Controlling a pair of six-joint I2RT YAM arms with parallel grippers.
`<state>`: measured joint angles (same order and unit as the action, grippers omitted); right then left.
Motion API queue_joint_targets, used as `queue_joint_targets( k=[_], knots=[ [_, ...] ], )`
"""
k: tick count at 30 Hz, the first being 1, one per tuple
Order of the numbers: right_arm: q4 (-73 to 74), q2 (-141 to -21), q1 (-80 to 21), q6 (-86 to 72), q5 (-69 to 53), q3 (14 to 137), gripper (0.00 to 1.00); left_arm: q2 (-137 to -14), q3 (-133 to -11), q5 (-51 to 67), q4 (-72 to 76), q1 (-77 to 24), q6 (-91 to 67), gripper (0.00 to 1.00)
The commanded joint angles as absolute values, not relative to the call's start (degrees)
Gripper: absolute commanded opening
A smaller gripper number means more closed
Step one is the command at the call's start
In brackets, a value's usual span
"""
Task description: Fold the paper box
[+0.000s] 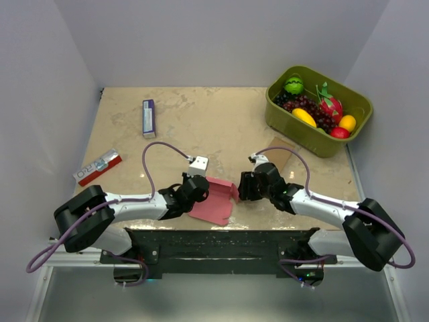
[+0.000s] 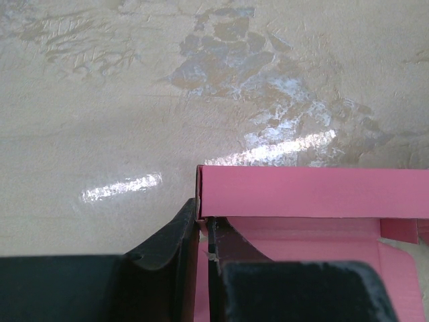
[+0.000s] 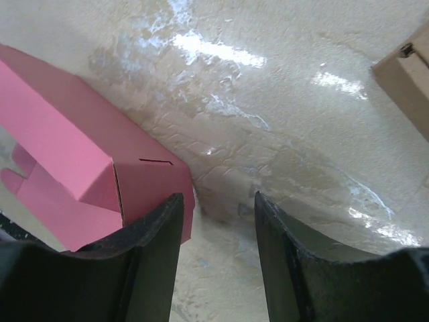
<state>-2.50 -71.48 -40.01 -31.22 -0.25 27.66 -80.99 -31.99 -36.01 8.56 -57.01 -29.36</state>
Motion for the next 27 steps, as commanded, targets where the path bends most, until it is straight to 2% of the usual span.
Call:
queue_joint_targets(
  k=[1,9,27],
  knots=[
    [-7.55,-68.82,-39.99,-28.57,-5.45,26.54,0.49,-81.91,-32.17,-34.89,7.47,-56.78,-29.36,0.00],
    [-11.25,-68.20,-41.22,-26.37,-8.70,26.28,0.48,-81.91,-32.17,-34.54,7.65,-56.78,-29.27,0.00],
    [-16.26,-74.35,-46.14,-18.63,-5.28,28.92,0.49,-80.42,-30.67,-33.57,9.93,-56.78,-27.16,0.00]
  ],
)
